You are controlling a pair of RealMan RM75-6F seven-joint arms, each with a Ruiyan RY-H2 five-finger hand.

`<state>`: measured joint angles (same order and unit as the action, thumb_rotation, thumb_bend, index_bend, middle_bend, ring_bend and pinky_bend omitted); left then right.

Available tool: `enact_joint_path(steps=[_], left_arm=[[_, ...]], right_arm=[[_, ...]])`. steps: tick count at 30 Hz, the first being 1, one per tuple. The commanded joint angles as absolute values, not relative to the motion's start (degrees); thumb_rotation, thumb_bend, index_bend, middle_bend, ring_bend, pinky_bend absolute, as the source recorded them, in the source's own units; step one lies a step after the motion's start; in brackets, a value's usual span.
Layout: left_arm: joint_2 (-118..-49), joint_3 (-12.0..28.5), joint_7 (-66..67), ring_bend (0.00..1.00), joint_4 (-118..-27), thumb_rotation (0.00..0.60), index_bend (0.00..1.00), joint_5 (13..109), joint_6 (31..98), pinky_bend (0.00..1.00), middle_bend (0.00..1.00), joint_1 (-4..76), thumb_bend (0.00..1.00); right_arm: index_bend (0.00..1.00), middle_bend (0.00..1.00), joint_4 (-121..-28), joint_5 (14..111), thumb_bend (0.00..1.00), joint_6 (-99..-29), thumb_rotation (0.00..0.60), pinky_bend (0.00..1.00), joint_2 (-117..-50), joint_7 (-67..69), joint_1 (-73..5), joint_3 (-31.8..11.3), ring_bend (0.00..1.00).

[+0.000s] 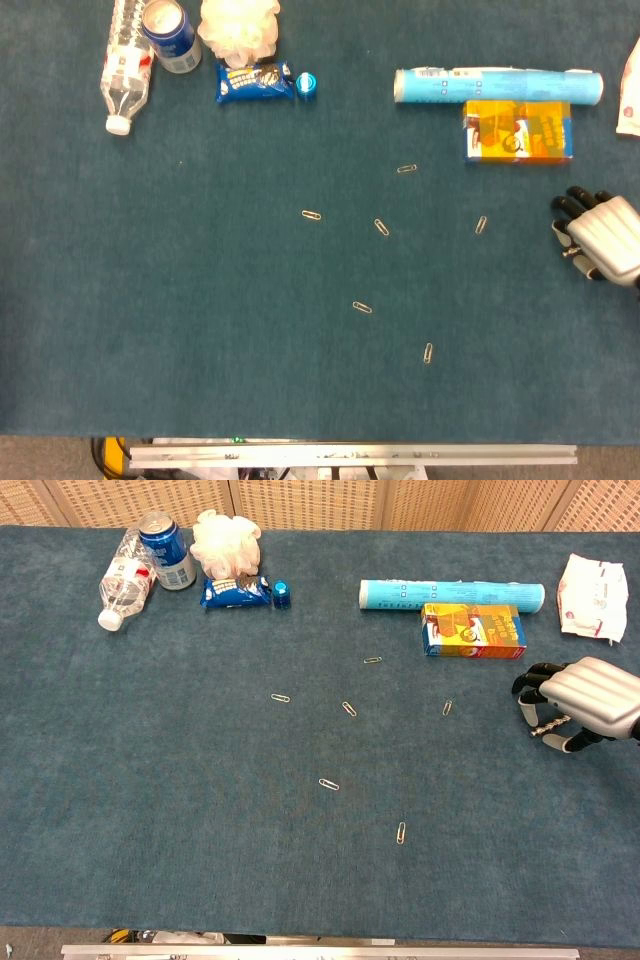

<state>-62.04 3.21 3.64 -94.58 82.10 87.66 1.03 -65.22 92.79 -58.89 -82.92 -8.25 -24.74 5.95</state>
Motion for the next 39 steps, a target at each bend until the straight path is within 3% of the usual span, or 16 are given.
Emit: enact_joint_path(steps=[1,39], left_arm=[[-62.04,3.19,3.63,0.33,-94.61,0.6,0.3,82.14,87.65,0.45,0.34,1.02,0.05],[-61.91,3.27,3.69,0.33,-94.77,0.6,0.3,82.06,87.64,0.45,0.34,0.96,0.05]], right_arm=[[0.53,0.25,-65.46,92.82,0.25,-58.8,0.6,0.37,-82.92,-8.6,-24.82,6.03,0.17],[0.59,0.26,-65.84,91.38,0.27,-57.76,0.6,0.37,-83.51,-10.6,-25.05,5.91,0.17]])
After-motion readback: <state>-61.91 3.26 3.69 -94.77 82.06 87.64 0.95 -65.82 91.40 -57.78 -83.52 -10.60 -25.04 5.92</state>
